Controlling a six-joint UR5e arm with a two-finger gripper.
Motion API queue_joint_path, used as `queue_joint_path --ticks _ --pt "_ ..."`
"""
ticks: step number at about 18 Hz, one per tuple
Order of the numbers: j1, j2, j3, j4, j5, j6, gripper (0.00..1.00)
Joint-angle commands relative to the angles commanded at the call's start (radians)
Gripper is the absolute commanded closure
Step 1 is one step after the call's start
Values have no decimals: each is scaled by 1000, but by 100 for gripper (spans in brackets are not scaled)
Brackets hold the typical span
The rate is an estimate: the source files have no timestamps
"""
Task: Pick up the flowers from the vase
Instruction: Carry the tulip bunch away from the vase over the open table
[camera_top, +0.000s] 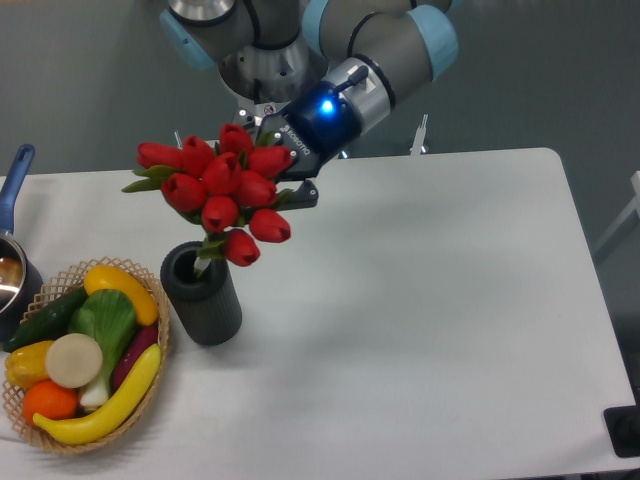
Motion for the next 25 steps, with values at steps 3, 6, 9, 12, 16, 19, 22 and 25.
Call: queue_joint_path --ticks 3,6,9,12,16,19,22,25 --pt "38 -2 34 0 2 -71 82" --pt "60 -5 37 2 15 -68 82" --pt "83 0 45 6 93 -69 82" --pt "84 15 64 9 275 -66 82" --pt "84 31 75 6 472 -63 81" --pt "80 38 89 3 618 -62 78" --pt "72 26 110 2 716 -39 82" --pt "71 -1 129 2 781 -31 87"
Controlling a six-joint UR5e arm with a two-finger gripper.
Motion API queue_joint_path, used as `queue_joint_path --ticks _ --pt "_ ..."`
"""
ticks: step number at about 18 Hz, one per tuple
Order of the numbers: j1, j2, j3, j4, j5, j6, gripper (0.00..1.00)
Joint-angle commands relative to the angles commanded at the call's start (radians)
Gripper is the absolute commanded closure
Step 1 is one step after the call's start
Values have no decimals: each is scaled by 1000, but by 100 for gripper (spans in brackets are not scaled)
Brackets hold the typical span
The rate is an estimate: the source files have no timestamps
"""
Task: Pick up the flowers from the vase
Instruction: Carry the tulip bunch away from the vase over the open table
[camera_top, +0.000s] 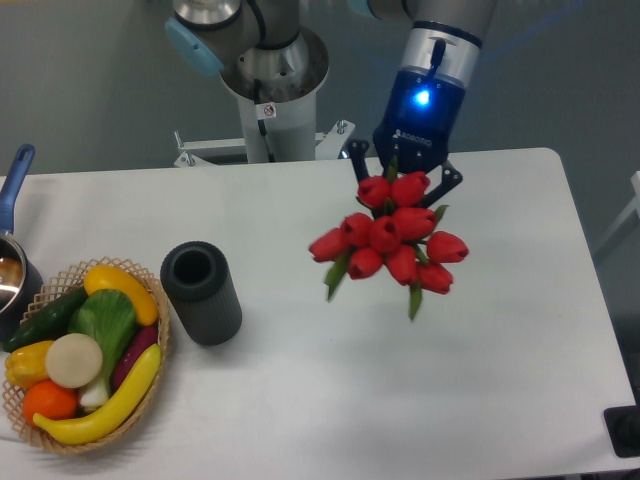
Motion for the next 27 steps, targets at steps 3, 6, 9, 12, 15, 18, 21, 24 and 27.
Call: queue_joint_path --ticks 3,6,9,12,15,18,21,24,27 --pt "0 -34 20 -8 41 86 87" --pt "-11 -55 26 -11 114 94 87" --pt "-26 -72 29 -17 181 118 87" --pt "-55 -81 29 -32 274 138 86" --pt "-90 -97 34 -87 388 146 85" --pt "-113 -123 35 -115 466 152 85" --pt "-137 -135 35 -115 512 181 86" --pt "-138 -140 26 -114 531 181 86" --pt "-153 -144 23 -115 561 183 86"
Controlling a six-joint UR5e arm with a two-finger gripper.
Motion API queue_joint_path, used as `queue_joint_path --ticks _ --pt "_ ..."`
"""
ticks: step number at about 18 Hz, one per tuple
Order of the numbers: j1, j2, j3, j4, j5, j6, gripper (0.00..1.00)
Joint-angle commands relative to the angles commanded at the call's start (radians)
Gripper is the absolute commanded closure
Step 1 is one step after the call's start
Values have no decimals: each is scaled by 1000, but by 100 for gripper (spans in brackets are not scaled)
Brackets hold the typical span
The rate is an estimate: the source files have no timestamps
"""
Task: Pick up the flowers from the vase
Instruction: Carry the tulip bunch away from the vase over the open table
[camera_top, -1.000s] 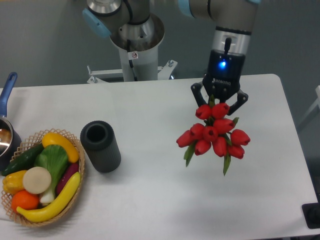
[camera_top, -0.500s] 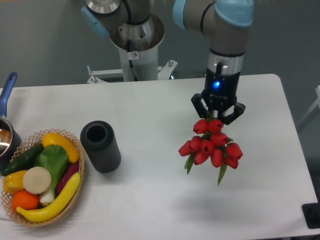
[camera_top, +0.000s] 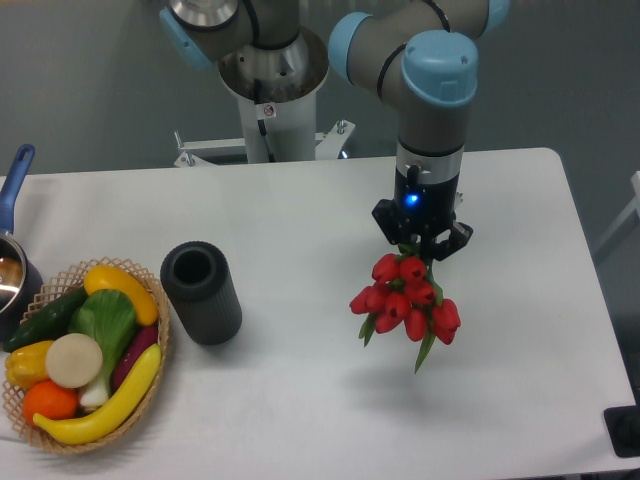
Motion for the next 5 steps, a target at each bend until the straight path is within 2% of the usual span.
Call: queue_joint_path --ticks 5 --pt "-25 -18 -5 0 48 -2 87"
